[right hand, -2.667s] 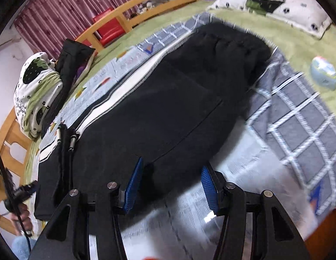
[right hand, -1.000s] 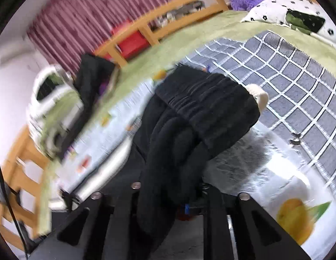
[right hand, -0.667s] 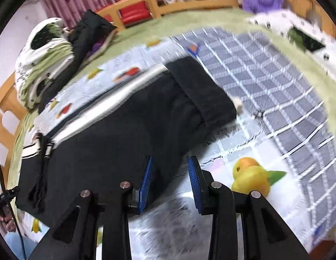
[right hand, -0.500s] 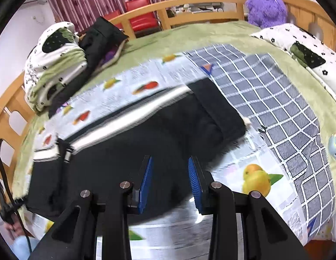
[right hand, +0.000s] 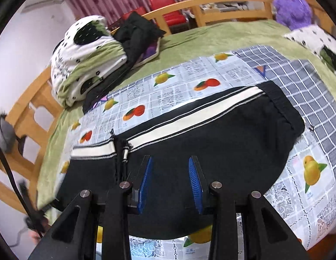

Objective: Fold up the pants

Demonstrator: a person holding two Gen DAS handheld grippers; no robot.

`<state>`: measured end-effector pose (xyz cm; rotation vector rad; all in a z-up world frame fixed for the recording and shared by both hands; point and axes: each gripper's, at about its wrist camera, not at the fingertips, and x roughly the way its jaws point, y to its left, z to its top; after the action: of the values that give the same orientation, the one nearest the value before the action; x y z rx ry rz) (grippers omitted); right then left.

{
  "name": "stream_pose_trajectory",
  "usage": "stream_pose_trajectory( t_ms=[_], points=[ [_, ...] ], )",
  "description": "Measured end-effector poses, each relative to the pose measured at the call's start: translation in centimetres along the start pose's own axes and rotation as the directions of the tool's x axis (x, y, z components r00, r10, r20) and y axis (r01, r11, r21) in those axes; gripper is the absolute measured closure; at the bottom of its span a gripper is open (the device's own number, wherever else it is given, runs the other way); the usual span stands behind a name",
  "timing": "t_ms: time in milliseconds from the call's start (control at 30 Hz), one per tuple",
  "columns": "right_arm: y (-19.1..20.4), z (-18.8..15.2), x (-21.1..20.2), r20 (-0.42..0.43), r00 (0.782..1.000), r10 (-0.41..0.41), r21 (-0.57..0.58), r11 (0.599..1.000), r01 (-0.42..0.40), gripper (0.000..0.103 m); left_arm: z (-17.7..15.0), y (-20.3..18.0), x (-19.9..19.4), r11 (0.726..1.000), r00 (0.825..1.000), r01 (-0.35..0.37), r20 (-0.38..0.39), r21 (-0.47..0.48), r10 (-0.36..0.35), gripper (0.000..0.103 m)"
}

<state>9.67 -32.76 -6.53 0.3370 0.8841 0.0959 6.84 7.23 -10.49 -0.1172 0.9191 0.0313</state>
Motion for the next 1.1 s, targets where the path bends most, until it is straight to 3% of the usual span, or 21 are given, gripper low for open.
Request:
stream_pose_trajectory(
  t_ms=[67, 267, 433, 533, 633, 767, 867, 900, 1033, 1100],
  points=[
    [0.2, -0.7, 0.3, -0.009, 1.000, 0.006, -0.026, 1.000, -0.006, 0.069, 1.3, -3.1, -2.1, 0.997, 0.998, -0.014, 0.057, 0.077, 0.010, 0.085],
    [-2.9, -1.4, 0.4, 0.005, 1.000, -0.010, 0.017, 1.000, 0.009, 0.069, 3.8, -11.1, -4.6, 0.973, 0.990, 0.089, 0.087, 0.211, -0.109, 0.086],
    [-6.1, -2.1, 0.0, -0.001, 1.000, -0.031, 0.039, 0.999, 0.031, 0.069, 3.8, -17.6, -2.5, 0.909, 0.961, 0.270, -0.034, 0.316, -0.274, 0.086],
    [-7.7, -2.4, -0.2, -0.002, 0.998, -0.056, 0.047, 0.997, 0.056, 0.069, 2.7, -21.3, -0.5, 0.872, 0.951, 0.309, -0.115, 0.378, -0.287, 0.086],
    [-8.8, -2.7, -0.3, -0.014, 0.998, -0.060, 0.062, 0.996, 0.061, 0.069, 2.1, -23.4, 1.8, 0.856, 0.935, 0.347, -0.217, 0.384, -0.281, 0.086],
    [-8.9, -2.8, -0.1, -0.018, 0.998, -0.066, 0.049, 0.997, 0.066, 0.069, 2.4, -22.9, 1.7, 0.864, 0.919, 0.381, -0.238, 0.330, -0.314, 0.080],
    [-8.0, -2.5, 0.3, -0.013, 0.999, -0.037, 0.035, 0.999, 0.038, 0.069, 2.5, -21.5, 0.2, 0.850, 0.887, 0.449, -0.255, 0.275, -0.386, 0.062],
    [-7.7, -2.4, 0.5, -0.013, 1.000, -0.027, 0.034, 0.999, 0.027, 0.069, 2.6, -21.0, -0.5, 0.850, 0.887, 0.450, -0.244, 0.273, -0.391, 0.056],
    [-4.8, -1.5, 1.5, -0.017, 0.996, 0.085, 0.007, 0.996, -0.085, 0.068, 3.3, -18.5, -2.5, 0.885, 0.926, 0.376, -0.149, 0.275, -0.347, 0.051],
    [-3.2, -1.1, 2.1, -0.025, 0.989, 0.143, -0.010, 0.990, -0.144, 0.066, 4.0, -16.3, -2.8, 0.907, 0.936, 0.350, -0.124, 0.234, -0.330, 0.047]
  ],
)
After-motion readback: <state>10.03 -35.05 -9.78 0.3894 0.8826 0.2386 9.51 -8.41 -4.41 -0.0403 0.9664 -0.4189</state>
